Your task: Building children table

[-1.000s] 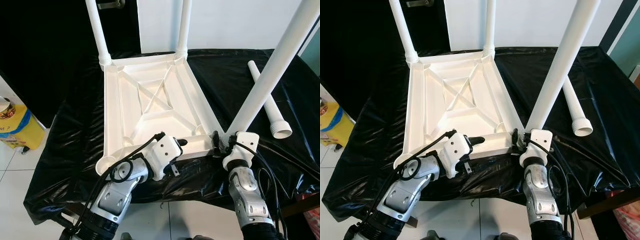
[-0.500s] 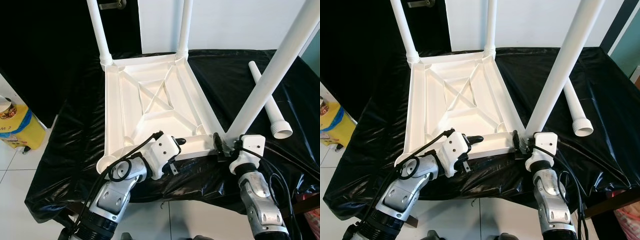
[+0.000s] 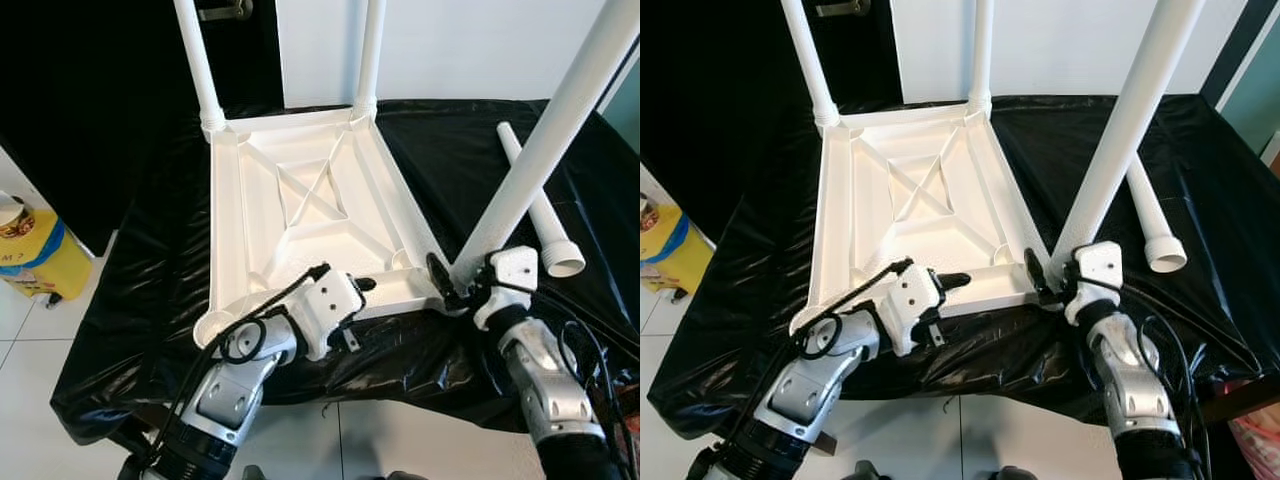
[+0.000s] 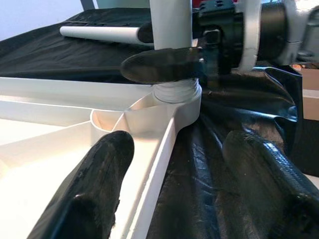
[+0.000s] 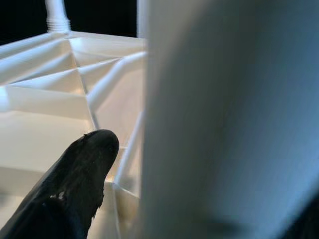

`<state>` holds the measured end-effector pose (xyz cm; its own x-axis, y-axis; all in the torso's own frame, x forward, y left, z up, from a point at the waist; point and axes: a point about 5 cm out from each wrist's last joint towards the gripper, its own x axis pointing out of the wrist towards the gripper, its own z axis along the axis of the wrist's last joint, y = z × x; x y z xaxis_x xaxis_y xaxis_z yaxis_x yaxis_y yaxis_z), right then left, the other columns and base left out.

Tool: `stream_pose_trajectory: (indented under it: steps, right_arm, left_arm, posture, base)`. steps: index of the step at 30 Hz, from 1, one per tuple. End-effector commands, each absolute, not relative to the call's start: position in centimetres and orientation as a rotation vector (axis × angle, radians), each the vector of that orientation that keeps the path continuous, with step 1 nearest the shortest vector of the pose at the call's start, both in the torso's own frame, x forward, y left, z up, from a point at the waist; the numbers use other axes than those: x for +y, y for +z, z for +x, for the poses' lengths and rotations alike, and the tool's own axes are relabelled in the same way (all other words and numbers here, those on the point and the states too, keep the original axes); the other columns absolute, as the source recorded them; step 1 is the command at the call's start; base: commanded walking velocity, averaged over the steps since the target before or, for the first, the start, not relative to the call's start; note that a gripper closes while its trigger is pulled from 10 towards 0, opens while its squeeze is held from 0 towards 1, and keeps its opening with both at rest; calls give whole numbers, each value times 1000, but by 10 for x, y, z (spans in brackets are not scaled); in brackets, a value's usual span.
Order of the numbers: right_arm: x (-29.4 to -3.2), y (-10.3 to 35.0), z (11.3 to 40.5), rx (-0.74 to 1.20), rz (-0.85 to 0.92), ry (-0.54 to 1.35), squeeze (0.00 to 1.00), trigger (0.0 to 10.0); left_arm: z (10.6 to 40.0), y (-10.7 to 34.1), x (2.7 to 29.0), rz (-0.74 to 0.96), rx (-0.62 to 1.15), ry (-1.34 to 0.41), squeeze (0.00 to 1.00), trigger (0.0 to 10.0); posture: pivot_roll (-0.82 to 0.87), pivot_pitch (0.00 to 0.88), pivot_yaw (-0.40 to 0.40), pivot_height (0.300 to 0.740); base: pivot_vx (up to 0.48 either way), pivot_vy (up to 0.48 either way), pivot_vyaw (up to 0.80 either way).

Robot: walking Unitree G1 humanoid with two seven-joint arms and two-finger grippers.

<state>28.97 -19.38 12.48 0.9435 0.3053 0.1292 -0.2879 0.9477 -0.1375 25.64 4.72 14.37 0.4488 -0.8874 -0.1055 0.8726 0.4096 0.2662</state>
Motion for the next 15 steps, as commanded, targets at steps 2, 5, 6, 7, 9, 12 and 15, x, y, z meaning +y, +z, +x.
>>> stream_pose_trajectory:
  steps: [2,5,6,7,9,12,15]
  right_arm:
    - [-192,121,295,-129,-151,368,0,10000]
    - [-192,120,300,-118,-159,398,0,10000]
    - [-192,120,301,-115,-159,406,0,10000]
    - [-191,119,302,-113,-162,413,0,6902]
    - [-191,117,303,-110,-162,416,0,1098]
    - [-193,110,302,-97,-154,413,0,0]
    - [-193,109,301,-95,-152,412,0,0]
  left_arm:
    - [256,141,46,306,-47,-1105,0,10000]
    - [256,142,46,308,-49,-1102,0,10000]
    - [257,142,46,307,-50,-1099,0,10000]
    - [257,143,47,307,-50,-1096,0,10000]
    - [257,143,47,306,-51,-1091,0,10000]
    - [256,143,48,306,-50,-1087,0,10000]
    - [255,142,48,306,-49,-1087,0,10000]
  posture:
    - [-34,50,-4,740]
    - [-30,51,-6,740]
    - [-27,50,-8,740]
    - [-23,48,-9,740]
    - [-20,48,-11,740]
    - [-18,49,-11,740]
    - [-18,49,-11,740]
  base:
    - [0,0,0]
    - [0,0,0]
    - [0,0,0]
    - [0,0,0]
    - [0,0,0]
    - [0,0,0]
    - [0,0,0]
